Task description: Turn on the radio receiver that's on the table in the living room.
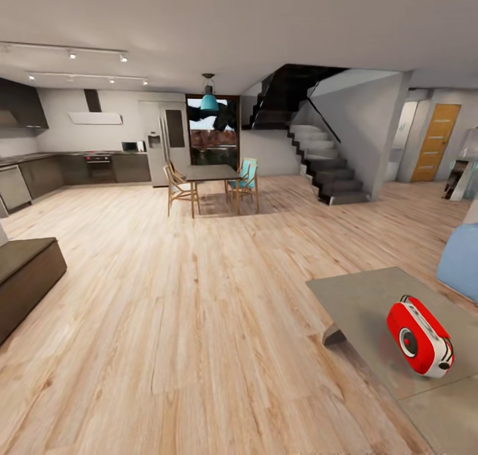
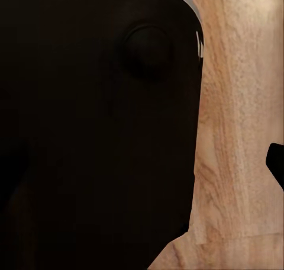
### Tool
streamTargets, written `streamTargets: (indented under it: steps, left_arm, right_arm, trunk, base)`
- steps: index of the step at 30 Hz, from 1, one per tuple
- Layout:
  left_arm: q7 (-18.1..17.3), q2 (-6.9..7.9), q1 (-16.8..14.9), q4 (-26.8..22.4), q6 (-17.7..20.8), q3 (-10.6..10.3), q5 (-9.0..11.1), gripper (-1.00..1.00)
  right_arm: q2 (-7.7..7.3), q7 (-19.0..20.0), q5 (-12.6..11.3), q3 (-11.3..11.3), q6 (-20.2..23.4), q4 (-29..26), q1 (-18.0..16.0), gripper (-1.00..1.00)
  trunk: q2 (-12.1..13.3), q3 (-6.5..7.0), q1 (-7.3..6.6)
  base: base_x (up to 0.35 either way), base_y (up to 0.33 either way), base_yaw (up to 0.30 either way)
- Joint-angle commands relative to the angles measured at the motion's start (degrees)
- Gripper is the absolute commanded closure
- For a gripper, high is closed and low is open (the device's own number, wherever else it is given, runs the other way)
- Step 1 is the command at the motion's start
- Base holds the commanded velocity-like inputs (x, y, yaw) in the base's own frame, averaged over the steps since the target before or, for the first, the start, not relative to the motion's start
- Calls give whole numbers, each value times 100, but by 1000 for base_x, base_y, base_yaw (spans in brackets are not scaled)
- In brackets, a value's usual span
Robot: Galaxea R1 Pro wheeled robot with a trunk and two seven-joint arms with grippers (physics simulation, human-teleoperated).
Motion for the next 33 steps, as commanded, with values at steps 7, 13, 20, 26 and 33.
streamTargets:
  steps: [7, 13, 20, 26, 33]
  left_arm:
    - [14, 0, 0, 0, 0, 2, 8, -100]
    - [16, 0, 0, 0, 0, -1, 9, -100]
    - [16, 0, 0, 1, 0, -6, 9, -100]
    - [16, 0, 0, 0, 0, -7, 9, -100]
    - [16, 0, 0, 0, 0, -10, 8, -100]
  right_arm:
    - [3, -2, 3, 0, 0, 2, 0, -100]
    - [5, 0, 1, 0, 0, -1, 0, -100]
    - [5, 0, 2, 0, 0, 2, 0, -100]
    - [6, 0, 0, 0, 0, 2, 0, -100]
    - [1, -6, -1, 0, 0, 2, 0, -100]
  trunk:
    - [0, 0, 0]
    - [0, 0, 0]
    - [0, 0, 0]
    - [0, 0, 0]
    - [0, 0, 0]
  base:
    - [0, 0, -241]
    - [0, 0, -241]
    - [0, 0, -241]
    - [0, 0, -241]
    - [0, 0, -166]
